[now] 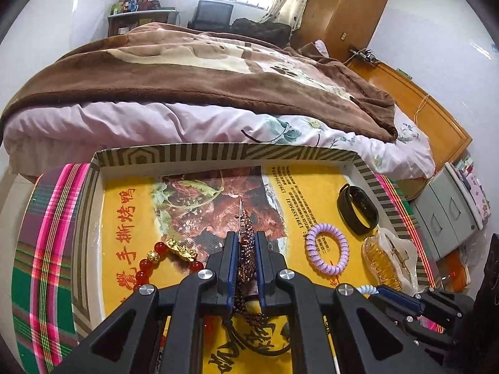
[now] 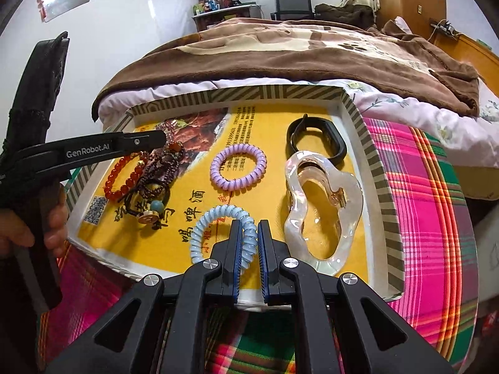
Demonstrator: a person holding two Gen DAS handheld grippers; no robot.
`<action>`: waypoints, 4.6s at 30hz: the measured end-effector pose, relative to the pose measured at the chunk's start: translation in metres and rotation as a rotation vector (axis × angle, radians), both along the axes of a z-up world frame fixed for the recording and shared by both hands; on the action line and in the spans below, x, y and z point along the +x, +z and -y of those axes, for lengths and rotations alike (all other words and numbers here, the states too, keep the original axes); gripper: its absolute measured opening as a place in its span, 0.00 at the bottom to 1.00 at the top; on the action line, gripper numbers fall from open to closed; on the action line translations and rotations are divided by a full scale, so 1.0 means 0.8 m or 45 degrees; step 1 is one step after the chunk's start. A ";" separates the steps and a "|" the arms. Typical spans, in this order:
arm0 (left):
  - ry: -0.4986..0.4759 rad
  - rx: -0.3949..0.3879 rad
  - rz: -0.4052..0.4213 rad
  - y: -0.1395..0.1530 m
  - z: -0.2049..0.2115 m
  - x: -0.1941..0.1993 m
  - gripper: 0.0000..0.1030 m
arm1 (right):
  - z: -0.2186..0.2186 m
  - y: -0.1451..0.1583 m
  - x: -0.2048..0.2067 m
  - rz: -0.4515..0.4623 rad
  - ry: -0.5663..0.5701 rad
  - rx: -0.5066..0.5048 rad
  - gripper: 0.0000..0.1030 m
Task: Organize jewelry
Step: 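Carry the silver clip in the left tool and blue coil in the right tool to the tray, then open the left tool over the tray while the right tool releases the blue coil inside, then move the right tool to the black hair tie with bead and grasp it, then grasp the gold brooch with the left tool while the right tool holds the black hair tie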
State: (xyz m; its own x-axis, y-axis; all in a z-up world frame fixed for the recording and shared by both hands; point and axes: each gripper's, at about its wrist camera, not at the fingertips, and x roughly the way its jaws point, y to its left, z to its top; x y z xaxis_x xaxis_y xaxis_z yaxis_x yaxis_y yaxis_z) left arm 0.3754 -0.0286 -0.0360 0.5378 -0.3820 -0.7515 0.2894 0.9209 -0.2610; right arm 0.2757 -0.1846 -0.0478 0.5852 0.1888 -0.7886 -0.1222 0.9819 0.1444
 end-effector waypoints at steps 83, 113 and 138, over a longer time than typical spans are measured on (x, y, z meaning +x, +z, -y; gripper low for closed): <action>0.203 -0.036 0.080 0.029 -0.103 -0.314 0.69 | -0.002 -0.011 -0.154 -0.020 -0.186 -0.036 0.60; -0.027 0.083 -0.004 -0.001 -0.009 -0.284 0.69 | 0.074 0.046 -0.209 0.172 -0.184 0.186 0.02; -0.122 0.266 0.085 -0.021 0.044 -0.275 0.12 | 0.082 0.061 -0.219 0.212 -0.169 0.212 0.02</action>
State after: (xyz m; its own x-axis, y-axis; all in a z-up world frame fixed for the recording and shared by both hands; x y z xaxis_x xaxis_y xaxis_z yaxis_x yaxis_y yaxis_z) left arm 0.1551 -0.0636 -0.0529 0.5575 -0.2738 -0.7837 0.3882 0.9204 -0.0454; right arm 0.1004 -0.2500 0.0007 0.7325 0.2205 -0.6441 -0.0293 0.9554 0.2937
